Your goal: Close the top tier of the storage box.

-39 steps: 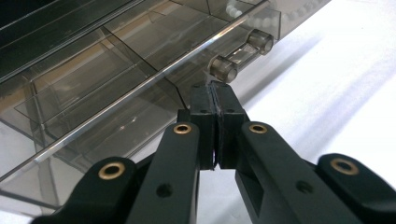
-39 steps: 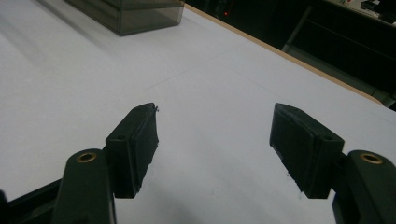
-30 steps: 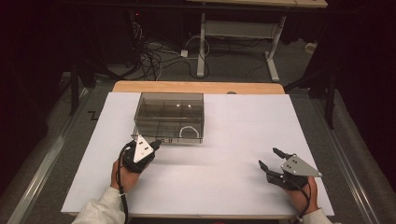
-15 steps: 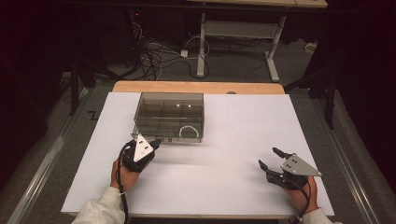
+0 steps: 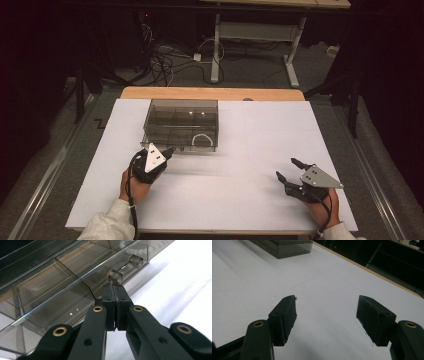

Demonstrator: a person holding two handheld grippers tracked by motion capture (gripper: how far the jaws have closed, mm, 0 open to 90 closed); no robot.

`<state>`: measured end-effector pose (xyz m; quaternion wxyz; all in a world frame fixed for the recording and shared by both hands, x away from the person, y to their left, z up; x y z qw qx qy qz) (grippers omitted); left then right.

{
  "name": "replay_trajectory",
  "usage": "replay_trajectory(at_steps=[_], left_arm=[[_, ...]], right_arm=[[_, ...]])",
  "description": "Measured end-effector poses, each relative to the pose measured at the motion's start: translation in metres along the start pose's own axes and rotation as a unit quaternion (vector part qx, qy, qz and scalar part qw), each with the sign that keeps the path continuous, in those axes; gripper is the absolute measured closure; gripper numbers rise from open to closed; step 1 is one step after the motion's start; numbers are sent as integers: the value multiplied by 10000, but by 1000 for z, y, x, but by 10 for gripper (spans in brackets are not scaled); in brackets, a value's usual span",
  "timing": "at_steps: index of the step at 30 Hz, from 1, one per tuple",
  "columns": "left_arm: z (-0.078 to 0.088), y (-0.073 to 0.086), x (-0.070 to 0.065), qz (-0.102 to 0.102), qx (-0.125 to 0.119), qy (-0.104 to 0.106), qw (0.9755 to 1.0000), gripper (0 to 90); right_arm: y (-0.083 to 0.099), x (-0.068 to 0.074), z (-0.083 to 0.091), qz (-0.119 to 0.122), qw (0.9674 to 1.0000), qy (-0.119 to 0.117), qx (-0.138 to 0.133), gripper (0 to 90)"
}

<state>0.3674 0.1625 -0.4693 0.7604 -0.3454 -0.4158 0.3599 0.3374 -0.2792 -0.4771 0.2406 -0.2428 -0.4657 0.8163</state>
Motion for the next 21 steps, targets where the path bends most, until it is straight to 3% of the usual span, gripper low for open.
replay_trajectory(at_steps=[5, 21], left_arm=[[-2, -2, 1, -113, 5, -51, 9999, 860], [-15, -8, 6, -118, -26, -126, 9998, 860]], right_arm=[[1, 2, 2, 54, 10000, -4, 9, 326], [3, 1, 3, -38, 10000, 61, 4, 307]])
Point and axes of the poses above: each handheld gripper's, and its own axes: z roughly backward along the jaws, y roughly out of its underside, x roughly to its left, the point moved 3 cm from there along -z, roughly forward along the jaws, and after that the axes turned 15 degrees about -y, right-handed, at the moved point
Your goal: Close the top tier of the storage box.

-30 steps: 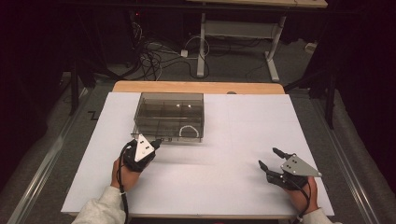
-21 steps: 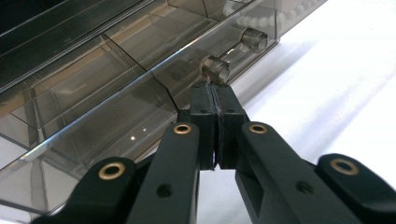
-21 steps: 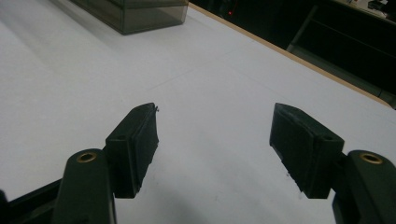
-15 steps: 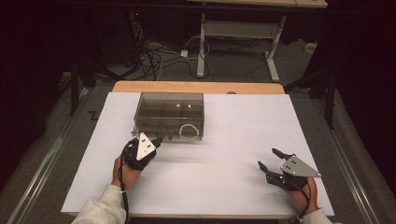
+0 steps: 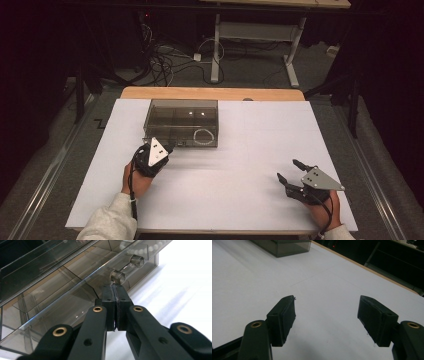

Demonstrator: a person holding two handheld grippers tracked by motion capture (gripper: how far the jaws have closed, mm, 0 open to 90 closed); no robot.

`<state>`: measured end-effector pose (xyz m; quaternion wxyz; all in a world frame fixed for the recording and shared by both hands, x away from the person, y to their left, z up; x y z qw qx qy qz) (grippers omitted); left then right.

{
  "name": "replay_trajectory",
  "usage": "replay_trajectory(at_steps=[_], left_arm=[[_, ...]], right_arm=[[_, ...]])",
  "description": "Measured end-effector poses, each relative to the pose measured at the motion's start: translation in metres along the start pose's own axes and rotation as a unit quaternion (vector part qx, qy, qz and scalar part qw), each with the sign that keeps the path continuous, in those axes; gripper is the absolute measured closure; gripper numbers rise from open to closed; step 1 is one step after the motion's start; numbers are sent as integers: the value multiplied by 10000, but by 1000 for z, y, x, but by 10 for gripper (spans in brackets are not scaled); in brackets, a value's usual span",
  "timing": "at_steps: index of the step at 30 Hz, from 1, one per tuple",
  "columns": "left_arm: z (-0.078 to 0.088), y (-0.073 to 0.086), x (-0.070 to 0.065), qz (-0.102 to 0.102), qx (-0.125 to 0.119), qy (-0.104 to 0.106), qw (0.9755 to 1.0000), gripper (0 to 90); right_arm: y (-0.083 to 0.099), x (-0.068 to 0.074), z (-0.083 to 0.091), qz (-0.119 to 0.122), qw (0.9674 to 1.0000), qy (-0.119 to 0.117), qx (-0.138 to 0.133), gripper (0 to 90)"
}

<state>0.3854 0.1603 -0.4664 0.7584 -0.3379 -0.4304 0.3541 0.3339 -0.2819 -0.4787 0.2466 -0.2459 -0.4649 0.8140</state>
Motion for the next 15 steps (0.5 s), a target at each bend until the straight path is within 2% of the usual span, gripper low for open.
replay_trajectory(at_steps=[15], left_arm=[[-6, -7, 6, 53, -89, -80, 9999, 860]], right_arm=[[0, 1, -1, 4, 10000, -24, 34, 310]])
Point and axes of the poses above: each handheld gripper's, and its own axes: z roughly backward along the jaws, y roughly out of its underside, x roughly to its left, the point moved 3 cm from there along -z, roughly forward along the jaws, and after that the axes turned 15 degrees about -y, right-handed, at the moved point
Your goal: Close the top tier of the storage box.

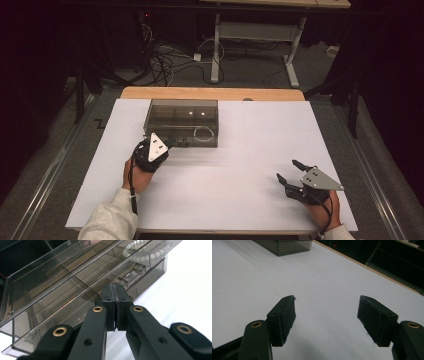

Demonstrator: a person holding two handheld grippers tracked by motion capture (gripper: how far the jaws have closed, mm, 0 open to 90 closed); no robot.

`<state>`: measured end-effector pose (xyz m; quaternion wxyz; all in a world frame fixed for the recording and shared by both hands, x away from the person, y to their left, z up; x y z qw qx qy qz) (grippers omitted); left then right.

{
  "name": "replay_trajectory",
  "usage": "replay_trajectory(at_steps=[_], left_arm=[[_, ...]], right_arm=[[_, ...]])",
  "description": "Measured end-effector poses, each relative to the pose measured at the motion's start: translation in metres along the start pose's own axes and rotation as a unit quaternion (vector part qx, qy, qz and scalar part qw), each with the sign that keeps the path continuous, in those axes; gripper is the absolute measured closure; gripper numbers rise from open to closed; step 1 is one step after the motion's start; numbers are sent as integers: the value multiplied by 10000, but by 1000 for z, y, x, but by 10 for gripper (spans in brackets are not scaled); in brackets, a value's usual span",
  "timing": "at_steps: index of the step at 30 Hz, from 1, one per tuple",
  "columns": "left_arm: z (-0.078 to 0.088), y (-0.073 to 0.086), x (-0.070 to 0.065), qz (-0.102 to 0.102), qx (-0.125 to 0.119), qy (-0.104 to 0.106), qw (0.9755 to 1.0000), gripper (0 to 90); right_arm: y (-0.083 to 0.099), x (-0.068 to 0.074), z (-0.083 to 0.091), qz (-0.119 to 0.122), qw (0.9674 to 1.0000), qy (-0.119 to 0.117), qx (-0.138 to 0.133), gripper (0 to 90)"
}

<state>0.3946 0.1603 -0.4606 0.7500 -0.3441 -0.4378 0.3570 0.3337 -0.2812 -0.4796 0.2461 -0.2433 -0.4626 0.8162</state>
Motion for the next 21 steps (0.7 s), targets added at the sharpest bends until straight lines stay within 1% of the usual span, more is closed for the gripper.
replay_trajectory(at_steps=[8, 14, 21], left_arm=[[-4, -3, 2, 7, -3, -27, 10000, 861], [-9, -3, 3, 25, -20, -70, 10000, 860], [-12, -4, 3, 19, -26, -130, 9999, 860]], right_arm=[[-1, 0, 1, 2, 10000, 31, -19, 308], [-2, 0, 2, -18, 9999, 105, -78, 285], [-2, -1, 3, -20, 9998, 127, -122, 276]])
Point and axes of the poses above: each handheld gripper's, and its own axes: z roughly backward along the jaws, y roughly out of its underside, x roughly to its left, the point moved 3 cm from there along -z, roughly forward along the jaws, and after that the axes turned 15 degrees about -y, right-handed, at the moved point
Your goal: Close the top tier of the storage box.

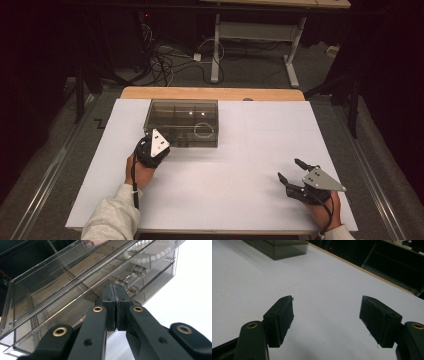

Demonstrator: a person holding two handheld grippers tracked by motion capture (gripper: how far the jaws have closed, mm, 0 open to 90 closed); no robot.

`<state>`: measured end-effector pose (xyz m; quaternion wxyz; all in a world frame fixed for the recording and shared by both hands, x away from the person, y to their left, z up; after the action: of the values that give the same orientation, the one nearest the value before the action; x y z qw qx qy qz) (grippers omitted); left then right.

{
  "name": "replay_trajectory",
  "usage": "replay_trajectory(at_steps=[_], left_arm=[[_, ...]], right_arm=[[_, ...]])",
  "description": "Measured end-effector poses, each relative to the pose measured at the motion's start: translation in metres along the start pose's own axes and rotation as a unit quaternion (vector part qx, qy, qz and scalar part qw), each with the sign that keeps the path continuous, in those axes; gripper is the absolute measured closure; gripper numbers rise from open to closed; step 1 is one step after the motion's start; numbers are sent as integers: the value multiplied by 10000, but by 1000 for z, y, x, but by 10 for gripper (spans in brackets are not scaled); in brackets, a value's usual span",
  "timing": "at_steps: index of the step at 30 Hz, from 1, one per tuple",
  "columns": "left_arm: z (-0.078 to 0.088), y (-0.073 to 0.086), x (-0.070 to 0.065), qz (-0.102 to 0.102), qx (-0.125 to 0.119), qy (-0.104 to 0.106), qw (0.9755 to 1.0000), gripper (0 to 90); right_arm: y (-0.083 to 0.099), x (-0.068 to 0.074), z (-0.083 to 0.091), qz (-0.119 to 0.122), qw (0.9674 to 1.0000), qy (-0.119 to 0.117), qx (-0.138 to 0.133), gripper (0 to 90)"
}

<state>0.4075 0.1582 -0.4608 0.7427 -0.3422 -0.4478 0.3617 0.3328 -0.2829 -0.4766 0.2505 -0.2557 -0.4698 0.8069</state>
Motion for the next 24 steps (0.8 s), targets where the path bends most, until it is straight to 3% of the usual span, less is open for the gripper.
replay_trajectory(at_steps=[11, 24], left_arm=[[-5, -2, 1, 71, 19, -36, 10000, 860], [-12, -8, 3, 192, -44, -27, 9998, 867]], right_arm=[[-2, 0, 0, -142, 9995, 197, -208, 270], [-2, -1, -2, -201, 9991, 356, -129, 198]])
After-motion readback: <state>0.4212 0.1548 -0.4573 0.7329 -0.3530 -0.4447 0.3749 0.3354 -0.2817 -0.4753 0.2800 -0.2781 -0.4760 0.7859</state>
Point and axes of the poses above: each handheld gripper's, and its own axes: z roughly backward along the jaws, y roughly out of its underside, x roughly to its left, the point moved 3 cm from there along -z, roughly forward along the jaws, and after that the axes turned 15 degrees about -y, right-handed, at the moved point
